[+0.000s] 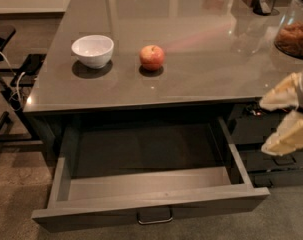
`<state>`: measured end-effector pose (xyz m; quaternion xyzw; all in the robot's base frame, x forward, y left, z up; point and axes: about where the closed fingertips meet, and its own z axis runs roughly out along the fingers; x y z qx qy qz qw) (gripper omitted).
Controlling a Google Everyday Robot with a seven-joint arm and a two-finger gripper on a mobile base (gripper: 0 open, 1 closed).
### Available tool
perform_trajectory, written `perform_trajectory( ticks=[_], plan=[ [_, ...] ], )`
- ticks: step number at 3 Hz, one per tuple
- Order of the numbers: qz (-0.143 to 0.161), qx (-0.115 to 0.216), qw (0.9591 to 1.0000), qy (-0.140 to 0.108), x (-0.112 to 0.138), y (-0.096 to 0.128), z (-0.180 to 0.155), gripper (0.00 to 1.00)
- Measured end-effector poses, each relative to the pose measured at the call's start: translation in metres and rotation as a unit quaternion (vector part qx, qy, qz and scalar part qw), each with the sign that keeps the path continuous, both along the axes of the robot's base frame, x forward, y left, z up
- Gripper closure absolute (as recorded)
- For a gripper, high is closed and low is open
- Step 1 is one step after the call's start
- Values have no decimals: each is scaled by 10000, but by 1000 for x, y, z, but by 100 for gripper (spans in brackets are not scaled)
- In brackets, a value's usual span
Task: Close top drawer
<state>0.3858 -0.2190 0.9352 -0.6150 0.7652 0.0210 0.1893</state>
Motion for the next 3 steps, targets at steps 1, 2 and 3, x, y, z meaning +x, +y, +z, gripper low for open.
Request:
perform_trajectory(
  ticks=[1, 2, 3],
  plan=[
    [162, 403, 9988, 246, -42, 9, -39, 63],
    [187, 485, 9979, 391, -51, 12, -51, 87],
    [187, 479, 9980, 378, -50, 12, -50, 100]
  ],
)
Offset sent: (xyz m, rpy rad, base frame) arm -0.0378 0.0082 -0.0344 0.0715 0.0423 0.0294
